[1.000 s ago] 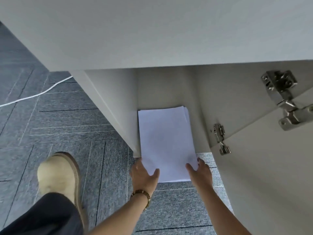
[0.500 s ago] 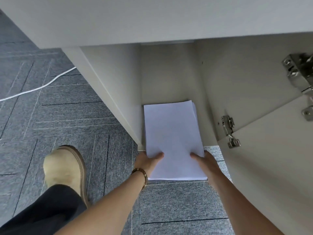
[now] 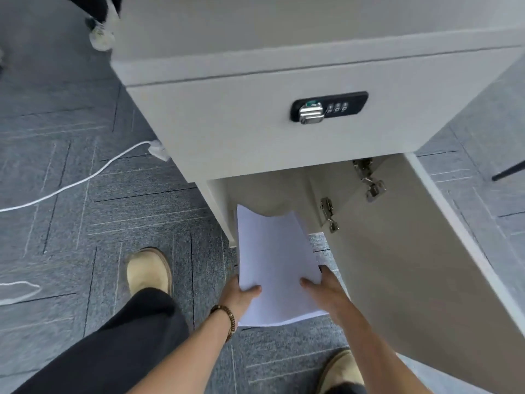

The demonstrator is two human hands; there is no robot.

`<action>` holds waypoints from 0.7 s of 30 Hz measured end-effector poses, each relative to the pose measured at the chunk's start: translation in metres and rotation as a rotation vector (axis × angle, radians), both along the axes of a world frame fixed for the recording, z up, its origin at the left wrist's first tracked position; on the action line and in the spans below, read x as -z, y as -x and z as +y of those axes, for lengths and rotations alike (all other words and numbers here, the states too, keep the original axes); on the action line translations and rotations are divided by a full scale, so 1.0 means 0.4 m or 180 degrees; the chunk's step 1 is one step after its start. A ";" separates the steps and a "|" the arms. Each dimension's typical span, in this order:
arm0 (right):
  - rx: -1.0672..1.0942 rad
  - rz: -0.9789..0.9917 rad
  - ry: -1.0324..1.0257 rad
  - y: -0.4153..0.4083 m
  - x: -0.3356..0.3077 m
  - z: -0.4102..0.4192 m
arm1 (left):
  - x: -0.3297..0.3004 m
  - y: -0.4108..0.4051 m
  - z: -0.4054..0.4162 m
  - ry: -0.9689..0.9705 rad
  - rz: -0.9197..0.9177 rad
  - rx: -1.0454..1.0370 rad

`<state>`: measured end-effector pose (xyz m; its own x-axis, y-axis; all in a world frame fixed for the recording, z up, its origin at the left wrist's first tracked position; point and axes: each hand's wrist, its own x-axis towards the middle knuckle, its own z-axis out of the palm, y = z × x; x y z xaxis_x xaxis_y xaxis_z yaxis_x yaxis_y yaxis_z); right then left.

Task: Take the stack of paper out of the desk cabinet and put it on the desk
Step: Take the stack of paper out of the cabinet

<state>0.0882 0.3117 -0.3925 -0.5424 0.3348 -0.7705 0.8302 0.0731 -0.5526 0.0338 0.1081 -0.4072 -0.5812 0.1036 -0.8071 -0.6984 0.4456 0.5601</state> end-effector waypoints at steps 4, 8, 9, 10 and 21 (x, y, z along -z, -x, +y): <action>0.0060 0.0077 -0.0112 -0.119 -0.195 -0.039 | -0.184 -0.098 -0.046 -0.0025 -0.0063 -0.0001; 0.0261 0.0301 -0.0098 -0.241 -0.391 -0.089 | -0.369 -0.197 -0.089 -0.0119 0.0009 0.0010; 0.0338 0.0368 -0.0124 -0.270 -0.440 -0.104 | -0.417 -0.220 -0.101 -0.0151 0.0043 0.0016; 0.0386 0.0432 -0.0150 -0.297 -0.488 -0.119 | -0.468 -0.241 -0.114 -0.0177 0.0094 0.0033; 0.0464 0.1510 -0.0304 -0.497 -0.902 -0.296 | -0.895 -0.390 -0.335 -0.0860 0.1053 0.0105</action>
